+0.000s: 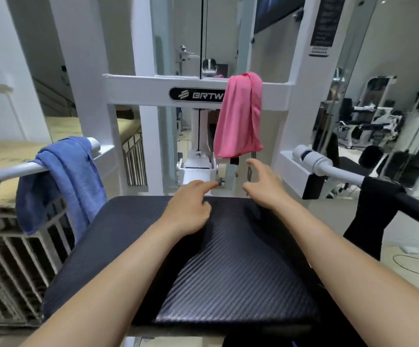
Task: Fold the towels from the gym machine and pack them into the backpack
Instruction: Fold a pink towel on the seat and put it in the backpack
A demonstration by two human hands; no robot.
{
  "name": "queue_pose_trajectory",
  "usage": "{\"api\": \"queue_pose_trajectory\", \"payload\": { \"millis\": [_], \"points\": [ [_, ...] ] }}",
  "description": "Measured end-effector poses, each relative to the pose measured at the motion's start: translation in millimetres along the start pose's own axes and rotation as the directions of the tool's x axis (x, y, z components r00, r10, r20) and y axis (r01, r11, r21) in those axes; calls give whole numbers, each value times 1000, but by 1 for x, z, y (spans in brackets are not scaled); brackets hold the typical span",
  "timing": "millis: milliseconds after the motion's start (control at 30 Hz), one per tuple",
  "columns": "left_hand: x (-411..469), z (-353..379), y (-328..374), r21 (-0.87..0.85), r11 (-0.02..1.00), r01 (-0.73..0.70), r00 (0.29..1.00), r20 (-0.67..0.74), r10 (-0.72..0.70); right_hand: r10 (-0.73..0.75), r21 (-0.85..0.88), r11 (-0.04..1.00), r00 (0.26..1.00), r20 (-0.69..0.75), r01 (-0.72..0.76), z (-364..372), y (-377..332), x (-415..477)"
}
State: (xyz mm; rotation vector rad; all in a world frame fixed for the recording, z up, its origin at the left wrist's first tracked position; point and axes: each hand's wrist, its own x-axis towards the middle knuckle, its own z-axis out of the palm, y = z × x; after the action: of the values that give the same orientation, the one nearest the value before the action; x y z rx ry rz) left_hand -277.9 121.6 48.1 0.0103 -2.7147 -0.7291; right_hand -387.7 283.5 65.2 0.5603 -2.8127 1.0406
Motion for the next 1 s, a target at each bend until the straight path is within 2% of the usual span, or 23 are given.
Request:
{"api": "queue_pose_trajectory", "payload": {
  "millis": [133, 333, 367, 433, 467, 533, 567, 600, 633, 667, 733, 767, 800, 833, 867, 900, 933, 967, 1000],
  "points": [
    [57, 15, 11, 61, 998, -7, 1000, -30, 9, -2, -187, 982, 999, -48, -7, -11, 18, 60],
    [124, 42, 21, -22, 1000, -10, 997, -82, 9, -73, -256, 964, 997, -7, 69, -8, 41, 150],
    [131, 46, 23, -69, 998, -12, 996, -89, 6, -127, -228, 967, 991, -33, 116, -6, 43, 160],
    [143, 51, 29, -254, 966, 43, 993, -92, -69, -165, 7, 986, 976, -142, 167, -3, 43, 163],
    [149, 52, 31, -371, 924, 90, 987, -93, -134, -150, 165, 969, 968, -200, 184, -3, 41, 157],
    [159, 51, 37, -593, 793, 141, 958, -120, -261, -173, 364, 892, 946, -275, 269, -3, 36, 137],
    [164, 49, 39, -672, 728, 135, 941, -142, -306, -208, 426, 855, 948, -241, 296, -3, 34, 127],
    [168, 46, 42, -721, 683, 121, 930, -158, -331, -257, 502, 815, 957, -135, 290, -2, 30, 115],
    [169, 44, 45, -737, 666, 112, 925, -167, -340, -319, 553, 796, 947, 39, 246, -3, 26, 102],
    [170, 43, 47, -731, 675, 105, 926, -175, -333, -392, 561, 803, 888, 241, 202, -4, 22, 90],
    [166, 44, 50, -640, 766, 62, 931, -240, -276, -480, 468, 859, 646, 594, 208, -11, 20, 73],
    [160, 45, 50, -591, 806, 24, 931, -281, -235, -493, 430, 868, 543, 680, 250, -15, 22, 68],
    [155, 45, 50, -570, 821, -9, 928, -311, -206, -502, 418, 865, 525, 688, 279, -20, 24, 66],
    [147, 43, 49, -585, 811, -24, 929, -312, -198, -510, 429, 857, 593, 623, 286, -26, 25, 65],
    [138, 38, 49, -623, 782, -8, 938, -276, -211, -501, 461, 843, 717, 484, 278, -34, 25, 65],
    [126, 31, 48, -672, 740, 32, 955, -198, -220, -468, 518, 810, 836, 287, 275, -40, 26, 65],
    [113, 24, 47, -712, 698, 76, 977, -88, -196, -432, 551, 772, 897, 91, 316, -45, 24, 63],
    [98, 16, 45, -741, 661, 114, 991, 42, -123, -432, 519, 761, 901, -41, 388, -49, 19, 59],
    [81, 9, 44, -762, 632, 144, 986, 168, -23, -479, 430, 773, 873, -88, 467, -51, 12, 52]
  ]
}}
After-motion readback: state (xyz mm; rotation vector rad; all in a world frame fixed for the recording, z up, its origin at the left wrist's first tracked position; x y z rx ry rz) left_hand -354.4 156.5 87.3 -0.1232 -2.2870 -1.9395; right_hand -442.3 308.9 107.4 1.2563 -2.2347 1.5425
